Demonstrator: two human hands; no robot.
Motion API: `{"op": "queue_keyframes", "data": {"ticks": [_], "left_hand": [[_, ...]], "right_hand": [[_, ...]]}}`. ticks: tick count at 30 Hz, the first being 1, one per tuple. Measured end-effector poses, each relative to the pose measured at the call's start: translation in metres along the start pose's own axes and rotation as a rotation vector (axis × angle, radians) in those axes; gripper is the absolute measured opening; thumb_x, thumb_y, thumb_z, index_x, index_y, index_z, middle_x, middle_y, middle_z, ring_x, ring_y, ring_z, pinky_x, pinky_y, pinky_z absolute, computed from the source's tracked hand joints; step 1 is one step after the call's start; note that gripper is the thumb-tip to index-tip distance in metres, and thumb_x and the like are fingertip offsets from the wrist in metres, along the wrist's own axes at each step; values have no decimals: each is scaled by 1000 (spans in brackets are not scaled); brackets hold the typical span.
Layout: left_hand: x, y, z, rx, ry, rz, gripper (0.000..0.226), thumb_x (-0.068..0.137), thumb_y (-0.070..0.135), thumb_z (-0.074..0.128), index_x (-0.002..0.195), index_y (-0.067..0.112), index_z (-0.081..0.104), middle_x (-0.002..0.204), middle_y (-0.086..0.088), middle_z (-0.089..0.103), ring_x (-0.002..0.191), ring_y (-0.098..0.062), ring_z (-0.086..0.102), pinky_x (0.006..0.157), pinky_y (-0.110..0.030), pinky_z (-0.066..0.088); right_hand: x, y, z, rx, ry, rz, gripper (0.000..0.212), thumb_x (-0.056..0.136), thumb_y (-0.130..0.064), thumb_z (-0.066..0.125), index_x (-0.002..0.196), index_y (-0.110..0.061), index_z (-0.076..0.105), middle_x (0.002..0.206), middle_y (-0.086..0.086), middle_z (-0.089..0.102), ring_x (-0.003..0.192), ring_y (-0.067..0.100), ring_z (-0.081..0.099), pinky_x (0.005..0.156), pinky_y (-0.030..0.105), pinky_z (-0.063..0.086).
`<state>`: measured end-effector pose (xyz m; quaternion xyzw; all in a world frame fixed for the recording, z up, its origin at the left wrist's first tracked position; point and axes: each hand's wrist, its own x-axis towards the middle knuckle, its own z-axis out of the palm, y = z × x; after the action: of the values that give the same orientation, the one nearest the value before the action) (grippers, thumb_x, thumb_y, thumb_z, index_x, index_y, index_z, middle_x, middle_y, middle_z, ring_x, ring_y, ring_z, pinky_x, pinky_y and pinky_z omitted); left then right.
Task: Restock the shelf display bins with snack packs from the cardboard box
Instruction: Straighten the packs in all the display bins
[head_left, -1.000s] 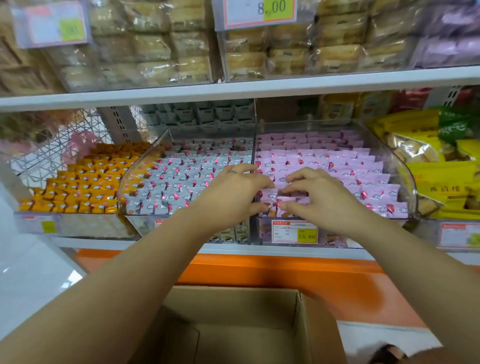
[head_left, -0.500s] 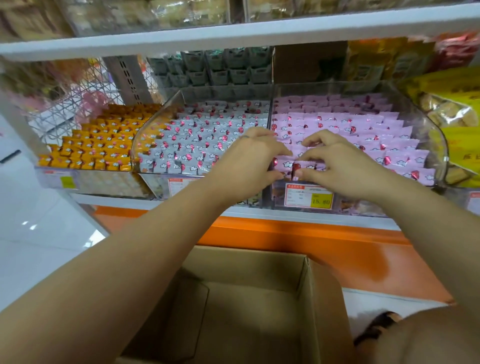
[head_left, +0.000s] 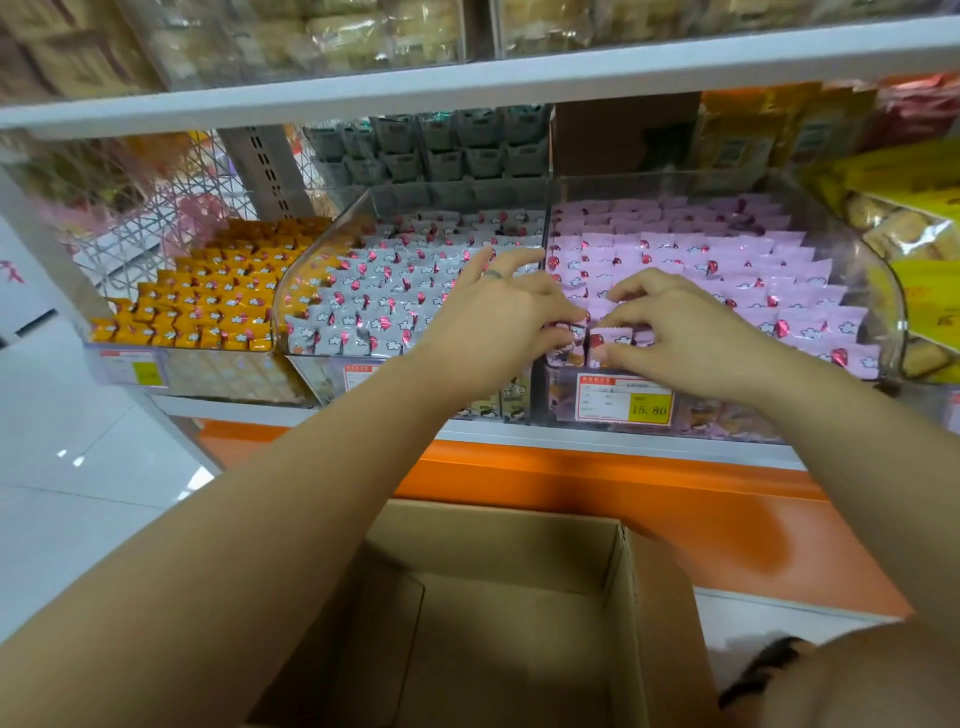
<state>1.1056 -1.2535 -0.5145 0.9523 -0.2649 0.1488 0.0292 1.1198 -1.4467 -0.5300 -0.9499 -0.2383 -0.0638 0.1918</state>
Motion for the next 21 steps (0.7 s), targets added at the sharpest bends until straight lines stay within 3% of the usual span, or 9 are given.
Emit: {"op": "queue_keyframes", "data": {"ticks": [3,6,9,12,16,18,21], "left_hand": [[4,-1,5,-15,43,-36,33,95,38,53,126,30,62,128,4,54,139,-21,25,115,-48,14],[1,-3,11,-76,95,-20,33,94,34,55,124,25,64,123,3,58,132,-21,34,109,-39,20],[-3,-6,13,-174,135,-10,31,92,31,59,120,21,66,116,2,63,123,-21,43,104,-37,28],[-1,-7,12,-202,113,-19,32,93,30,59,122,19,65,118,0,62,124,-21,42,104,-35,28],[-4,-7,9,-245,132,-4,30,89,29,65,117,17,66,114,0,64,122,-20,44,102,-33,32],[-6,-6,8,-313,144,-28,29,88,30,66,115,19,65,112,6,62,119,-12,41,97,-23,29],[-6,-5,6,-458,151,-84,8,89,26,66,96,22,66,96,21,54,103,-1,41,87,-12,28]], "right_hand": [[2,-7,-1,88,121,-17,26,83,-34,68,104,-20,72,110,-1,60,101,17,53,89,37,44],[6,-11,-8,79,38,20,12,81,-29,73,88,-20,74,81,-5,67,78,12,59,74,31,48],[14,-10,-5,-53,-40,44,7,81,-33,73,85,-27,73,90,-5,69,94,16,58,86,36,48],[21,-11,1,-185,-17,62,2,84,-35,68,83,-33,68,94,-6,67,107,21,49,93,38,35],[19,-13,-16,-217,-229,23,6,85,-35,67,82,-33,72,85,-15,64,99,13,48,88,35,38],[17,-10,-24,-170,-298,-14,10,86,-33,65,87,-29,75,83,-17,66,92,12,56,84,34,45],[12,-11,-24,118,-162,13,24,83,-39,69,101,-24,72,98,-14,68,94,8,62,88,32,50]]}}
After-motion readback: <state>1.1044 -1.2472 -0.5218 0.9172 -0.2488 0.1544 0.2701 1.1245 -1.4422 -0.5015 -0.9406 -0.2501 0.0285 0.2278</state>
